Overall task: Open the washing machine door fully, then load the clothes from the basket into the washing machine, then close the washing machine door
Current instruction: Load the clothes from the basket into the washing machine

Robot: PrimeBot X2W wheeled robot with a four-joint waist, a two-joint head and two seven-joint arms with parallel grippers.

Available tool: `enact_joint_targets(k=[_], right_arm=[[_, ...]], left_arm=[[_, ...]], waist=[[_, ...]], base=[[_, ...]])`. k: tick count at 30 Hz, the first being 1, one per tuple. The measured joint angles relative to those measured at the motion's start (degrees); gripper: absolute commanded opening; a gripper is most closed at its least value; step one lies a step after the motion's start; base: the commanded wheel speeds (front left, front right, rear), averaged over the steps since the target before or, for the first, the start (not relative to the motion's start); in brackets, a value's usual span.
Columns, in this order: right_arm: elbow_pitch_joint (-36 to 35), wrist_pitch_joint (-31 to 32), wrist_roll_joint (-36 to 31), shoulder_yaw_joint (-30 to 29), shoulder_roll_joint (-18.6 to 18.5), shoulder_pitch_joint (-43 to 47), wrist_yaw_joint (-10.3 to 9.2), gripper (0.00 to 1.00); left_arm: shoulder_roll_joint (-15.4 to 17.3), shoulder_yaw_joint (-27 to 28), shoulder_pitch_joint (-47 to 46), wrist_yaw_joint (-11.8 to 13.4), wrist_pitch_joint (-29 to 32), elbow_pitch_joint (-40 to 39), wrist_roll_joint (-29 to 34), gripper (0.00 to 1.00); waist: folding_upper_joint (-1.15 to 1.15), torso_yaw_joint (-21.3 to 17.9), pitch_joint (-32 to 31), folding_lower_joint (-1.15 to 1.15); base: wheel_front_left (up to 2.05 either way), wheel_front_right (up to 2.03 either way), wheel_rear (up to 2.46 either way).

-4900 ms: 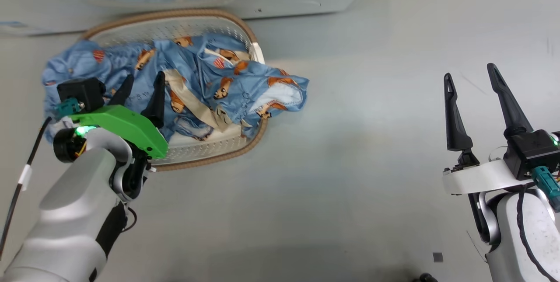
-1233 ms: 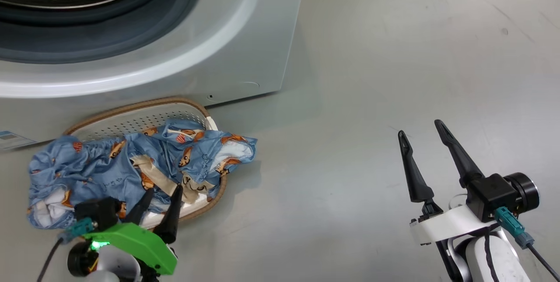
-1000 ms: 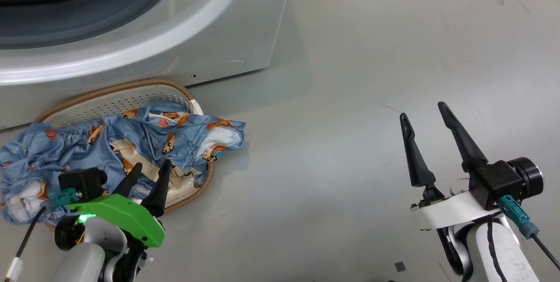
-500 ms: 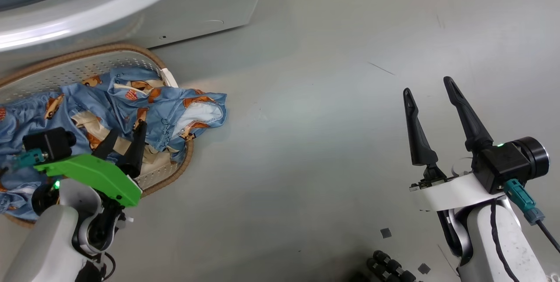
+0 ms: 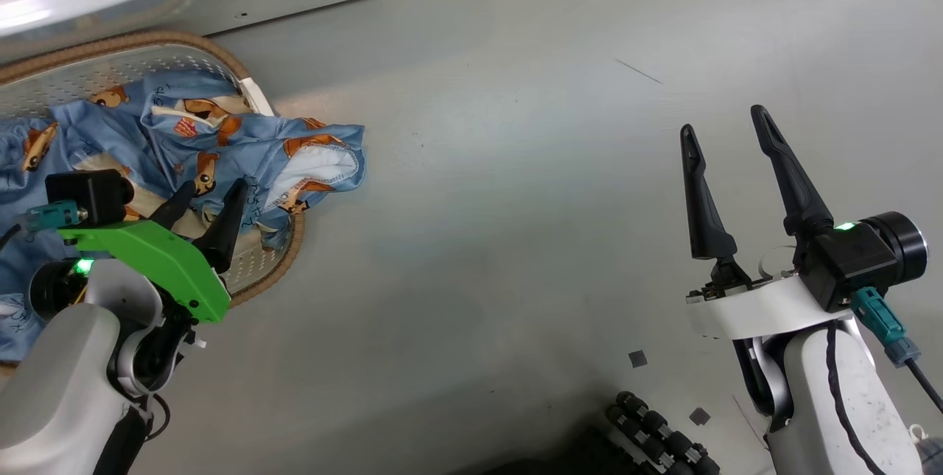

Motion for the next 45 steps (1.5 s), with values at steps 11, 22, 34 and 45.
enact_joint_targets(k=[11, 22, 34, 45], right_arm=[[-0.2, 0.0, 0.2, 0.2, 0.2, -0.8, -0.92, 1.0], [-0.3, 0.0, 0.2, 0.5, 0.3, -1.1, -0.99, 1.0], [-0.4, 0.0, 0.2, 0.9, 0.4, -1.1, -1.49, 1.0], [-0.5, 0.0, 0.5, 0.5, 0.4, -1.1, -1.92, 1.0]], left_arm=[[1.4, -2.9, -3.3, 0.0, -1.0, 1.5, -1.7, 1.0], [2.2, -6.6, -6.3, 0.0, -1.5, 2.5, -2.9, 1.0], [3.2, -9.7, -8.9, 0.0, -2.3, 3.6, -4.1, 1.0], [3.2, -13.6, -11.4, 0.0, -5.0, 4.4, -4.9, 0.45]], waist=[[0.0, -0.2, 2.9, 0.0], [0.0, -0.4, 5.3, 0.0], [0.0, -0.8, 6.6, 0.0], [0.0, -0.8, 6.7, -0.01]], base=[[0.0, 0.0, 0.0], [0.0, 0.0, 0.0], [0.0, 0.0, 0.0], [0.0, 0.0, 0.0]])
